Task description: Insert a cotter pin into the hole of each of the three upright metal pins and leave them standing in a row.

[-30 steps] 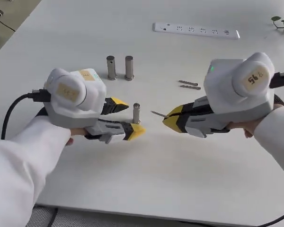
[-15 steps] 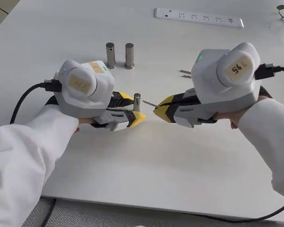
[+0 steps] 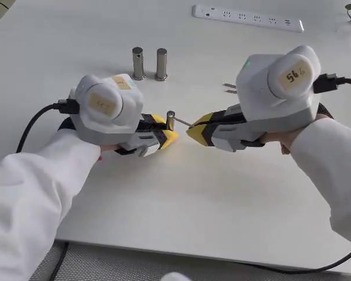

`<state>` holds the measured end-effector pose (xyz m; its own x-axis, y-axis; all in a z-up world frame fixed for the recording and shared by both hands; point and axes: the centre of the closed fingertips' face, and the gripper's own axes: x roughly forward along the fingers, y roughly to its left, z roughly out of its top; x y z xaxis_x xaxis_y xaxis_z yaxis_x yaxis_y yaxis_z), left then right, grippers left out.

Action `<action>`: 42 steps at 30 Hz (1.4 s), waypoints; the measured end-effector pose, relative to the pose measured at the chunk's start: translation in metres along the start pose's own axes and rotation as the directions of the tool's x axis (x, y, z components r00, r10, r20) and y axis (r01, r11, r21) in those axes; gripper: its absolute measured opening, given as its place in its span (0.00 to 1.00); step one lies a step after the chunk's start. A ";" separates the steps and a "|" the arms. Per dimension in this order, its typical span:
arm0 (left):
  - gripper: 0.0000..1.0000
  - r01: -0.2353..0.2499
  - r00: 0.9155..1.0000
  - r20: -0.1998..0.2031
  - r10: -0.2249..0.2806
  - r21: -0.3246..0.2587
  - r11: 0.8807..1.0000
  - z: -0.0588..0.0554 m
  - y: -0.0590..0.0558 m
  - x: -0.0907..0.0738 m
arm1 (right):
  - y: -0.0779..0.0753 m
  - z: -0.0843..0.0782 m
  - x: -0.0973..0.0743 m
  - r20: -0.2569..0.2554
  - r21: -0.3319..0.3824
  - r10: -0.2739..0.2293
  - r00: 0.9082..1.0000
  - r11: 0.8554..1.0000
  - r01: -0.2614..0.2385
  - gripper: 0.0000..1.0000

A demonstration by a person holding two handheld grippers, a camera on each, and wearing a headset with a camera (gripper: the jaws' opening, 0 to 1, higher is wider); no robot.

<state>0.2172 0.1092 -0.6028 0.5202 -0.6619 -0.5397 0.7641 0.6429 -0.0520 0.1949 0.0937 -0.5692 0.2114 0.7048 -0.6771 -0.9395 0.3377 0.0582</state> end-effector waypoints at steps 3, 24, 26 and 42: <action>0.07 -0.008 1.000 0.001 0.008 -0.001 1.000 0.000 0.000 0.000 | 0.000 0.000 0.000 -0.001 0.005 -0.004 1.000 1.000 0.004 0.00; 0.07 -0.168 0.986 -0.005 0.168 -0.041 0.985 -0.001 0.004 0.000 | -0.004 -0.002 0.004 -0.017 -0.046 0.003 1.000 0.999 -0.004 0.00; 0.07 -0.170 0.985 -0.009 0.170 -0.042 0.984 -0.002 0.004 0.000 | -0.003 -0.001 0.004 -0.016 -0.052 0.004 1.000 0.999 -0.005 0.00; 0.07 -0.160 0.987 -0.020 0.160 -0.043 0.986 -0.002 0.002 0.002 | -0.005 0.011 0.018 -0.027 -0.178 0.013 1.000 0.984 -0.018 0.00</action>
<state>0.2187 0.1098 -0.6051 0.6278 -0.5431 -0.5575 0.6536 0.7569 -0.0013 0.2065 0.1116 -0.5736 0.1915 0.6921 -0.6959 -0.9761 0.2083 -0.0615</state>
